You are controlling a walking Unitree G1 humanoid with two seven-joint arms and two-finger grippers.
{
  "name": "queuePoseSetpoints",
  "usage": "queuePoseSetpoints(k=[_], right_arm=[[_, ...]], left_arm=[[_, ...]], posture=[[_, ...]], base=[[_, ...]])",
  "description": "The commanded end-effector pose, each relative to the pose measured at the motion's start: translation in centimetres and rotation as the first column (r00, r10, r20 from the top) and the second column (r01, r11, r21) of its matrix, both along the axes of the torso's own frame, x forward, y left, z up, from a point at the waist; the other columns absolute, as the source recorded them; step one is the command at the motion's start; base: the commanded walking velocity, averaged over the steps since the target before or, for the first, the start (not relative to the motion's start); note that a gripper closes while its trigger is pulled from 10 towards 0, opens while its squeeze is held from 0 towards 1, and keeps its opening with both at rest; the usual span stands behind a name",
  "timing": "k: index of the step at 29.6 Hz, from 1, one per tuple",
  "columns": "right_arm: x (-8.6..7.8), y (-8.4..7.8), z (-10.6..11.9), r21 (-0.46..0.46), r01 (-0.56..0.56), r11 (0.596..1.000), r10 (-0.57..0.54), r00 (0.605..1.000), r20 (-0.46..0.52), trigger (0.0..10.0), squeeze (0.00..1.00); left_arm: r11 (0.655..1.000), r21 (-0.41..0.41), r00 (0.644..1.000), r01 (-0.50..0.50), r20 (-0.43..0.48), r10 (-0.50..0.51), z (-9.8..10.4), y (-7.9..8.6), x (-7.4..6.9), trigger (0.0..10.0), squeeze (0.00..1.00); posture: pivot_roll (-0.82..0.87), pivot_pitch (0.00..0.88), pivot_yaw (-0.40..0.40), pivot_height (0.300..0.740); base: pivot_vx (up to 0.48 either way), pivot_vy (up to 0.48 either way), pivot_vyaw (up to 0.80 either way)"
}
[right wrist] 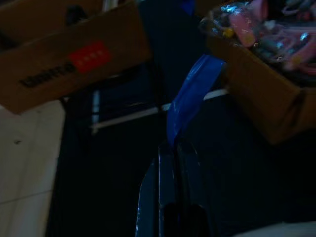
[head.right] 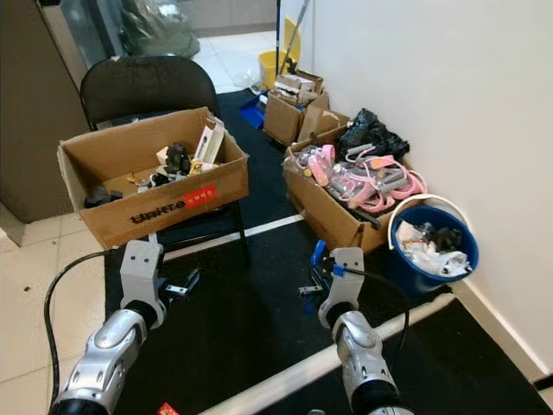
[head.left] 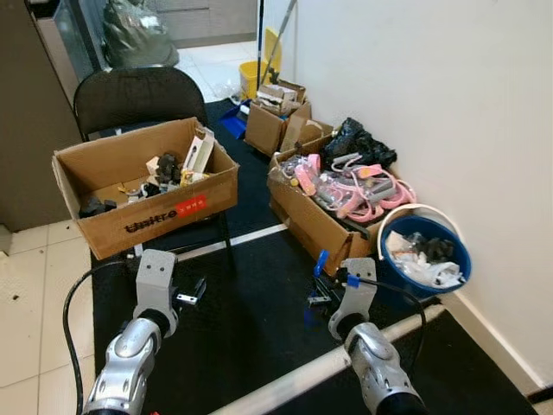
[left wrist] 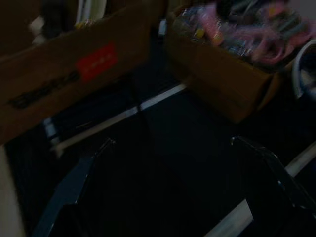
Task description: Picking trash to rubbish bin
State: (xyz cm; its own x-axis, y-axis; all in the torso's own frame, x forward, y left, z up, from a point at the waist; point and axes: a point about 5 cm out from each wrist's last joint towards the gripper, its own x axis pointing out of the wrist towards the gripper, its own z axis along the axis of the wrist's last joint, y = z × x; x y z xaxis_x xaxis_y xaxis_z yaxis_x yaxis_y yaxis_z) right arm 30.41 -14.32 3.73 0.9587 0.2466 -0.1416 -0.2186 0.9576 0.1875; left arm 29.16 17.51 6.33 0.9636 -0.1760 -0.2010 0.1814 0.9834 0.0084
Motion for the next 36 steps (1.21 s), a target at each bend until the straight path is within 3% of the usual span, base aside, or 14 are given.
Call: queuePoseSetpoints(k=[1, 11, 21, 36], right_arm=[[-0.15, 0.41, -0.16, -0.011, -0.018, 1.0, 0.018, 1.0, 0.001, 10.0, 0.0], [-0.16, 0.58, -0.04, -0.027, -0.029, 0.999, 0.03, 0.999, 0.014, 10.0, 0.0], [-0.09, 0.69, 0.06, -0.033, -0.038, 0.999, 0.039, 0.999, 0.019, 10.0, 0.0], [0.45, 0.58, 0.73, -0.003, -0.005, 1.0, 0.005, 0.999, 0.04, 10.0, 0.0]], left_arm=[[1.0, 0.005, 1.0, -0.011, -0.024, 0.011, -0.48, 0.35, -0.46, 10.0, 0.0], [1.0, 0.008, 1.0, -0.018, -0.026, 0.018, -0.41, 0.51, -0.6, 10.0, 0.0], [1.0, 0.014, 1.0, -0.014, -0.019, 0.014, -0.1, 0.47, -0.57, 10.0, 0.0], [1.0, 0.012, 1.0, -0.012, -0.015, 0.013, 0.15, 0.52, -0.68, 10.0, 0.0]], posture=[[0.04, 0.115, -0.01, 0.74], [0.05, 0.122, -0.006, 0.74], [0.05, 0.129, -0.007, 0.74], [0.05, 0.13, -0.004, 0.74]], base=[[0.285, 0.0, 0.0], [0.286, 0.0, 0.0], [0.285, 0.0, 0.74], [0.284, 0.0, 0.0]])
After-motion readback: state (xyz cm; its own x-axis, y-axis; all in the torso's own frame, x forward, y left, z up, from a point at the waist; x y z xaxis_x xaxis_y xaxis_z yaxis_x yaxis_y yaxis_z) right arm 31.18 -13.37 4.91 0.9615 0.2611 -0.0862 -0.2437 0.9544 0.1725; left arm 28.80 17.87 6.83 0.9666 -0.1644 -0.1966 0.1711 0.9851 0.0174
